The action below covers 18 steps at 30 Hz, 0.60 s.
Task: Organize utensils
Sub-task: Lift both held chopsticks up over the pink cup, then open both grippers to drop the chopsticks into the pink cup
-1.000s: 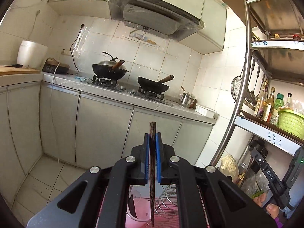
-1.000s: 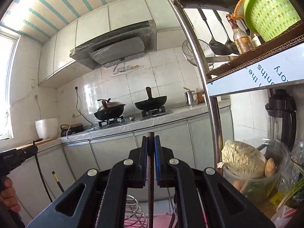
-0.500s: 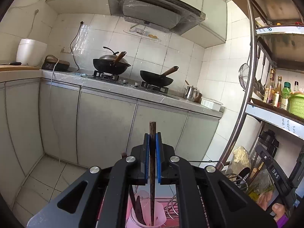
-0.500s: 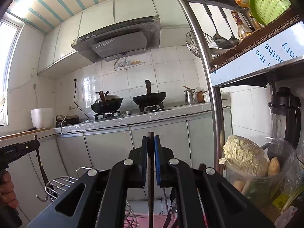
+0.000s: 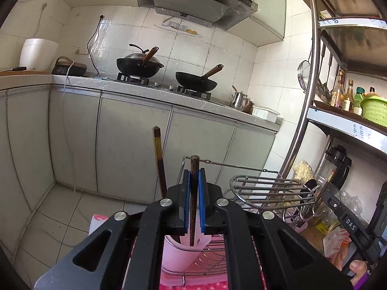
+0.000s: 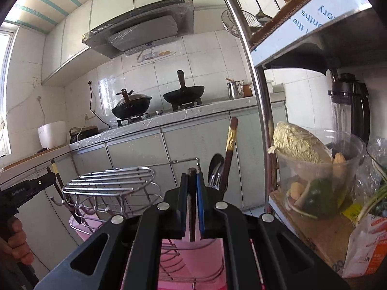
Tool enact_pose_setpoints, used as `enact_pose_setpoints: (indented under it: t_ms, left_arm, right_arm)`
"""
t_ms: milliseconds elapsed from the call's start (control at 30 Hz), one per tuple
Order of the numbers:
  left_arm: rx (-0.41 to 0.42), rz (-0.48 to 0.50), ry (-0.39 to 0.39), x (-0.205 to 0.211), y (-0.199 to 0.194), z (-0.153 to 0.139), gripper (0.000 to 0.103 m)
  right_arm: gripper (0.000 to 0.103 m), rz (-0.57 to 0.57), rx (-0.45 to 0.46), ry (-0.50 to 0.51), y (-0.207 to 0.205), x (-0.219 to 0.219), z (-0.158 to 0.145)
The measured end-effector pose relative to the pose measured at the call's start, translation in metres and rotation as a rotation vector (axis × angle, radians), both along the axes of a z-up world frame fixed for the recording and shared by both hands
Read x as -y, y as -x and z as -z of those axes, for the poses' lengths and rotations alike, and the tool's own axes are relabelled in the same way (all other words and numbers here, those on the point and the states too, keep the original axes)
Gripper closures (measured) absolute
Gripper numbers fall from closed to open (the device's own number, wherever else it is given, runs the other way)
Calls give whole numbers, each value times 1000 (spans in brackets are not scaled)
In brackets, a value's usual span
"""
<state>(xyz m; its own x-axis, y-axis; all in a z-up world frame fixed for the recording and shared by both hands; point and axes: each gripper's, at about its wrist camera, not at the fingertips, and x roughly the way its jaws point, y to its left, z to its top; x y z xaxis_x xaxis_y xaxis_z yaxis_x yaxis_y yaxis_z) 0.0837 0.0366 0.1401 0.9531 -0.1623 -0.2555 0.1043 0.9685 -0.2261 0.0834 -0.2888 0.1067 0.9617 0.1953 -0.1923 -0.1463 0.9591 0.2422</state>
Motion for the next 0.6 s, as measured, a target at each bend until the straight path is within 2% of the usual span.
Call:
enact_pose_setpoints:
  t_ms: [200, 467, 567, 600]
  left_arm:
    - [-35, -5, -12, 4, -1, 12, 97]
    - [-97, -20, 4, 0, -11, 31, 97]
    - [-110, -25, 14, -2, -12, 33, 97]
    - [-113, -28, 19, -3, -12, 33, 97]
  right_arm:
    - [96, -4, -85, -22, -8, 7, 16]
    - [95, 17, -112, -39, -13, 15, 13]
    - [91, 14, -136, -56, -15, 17, 14]
    - [85, 12, -143, -66, -15, 18, 15]
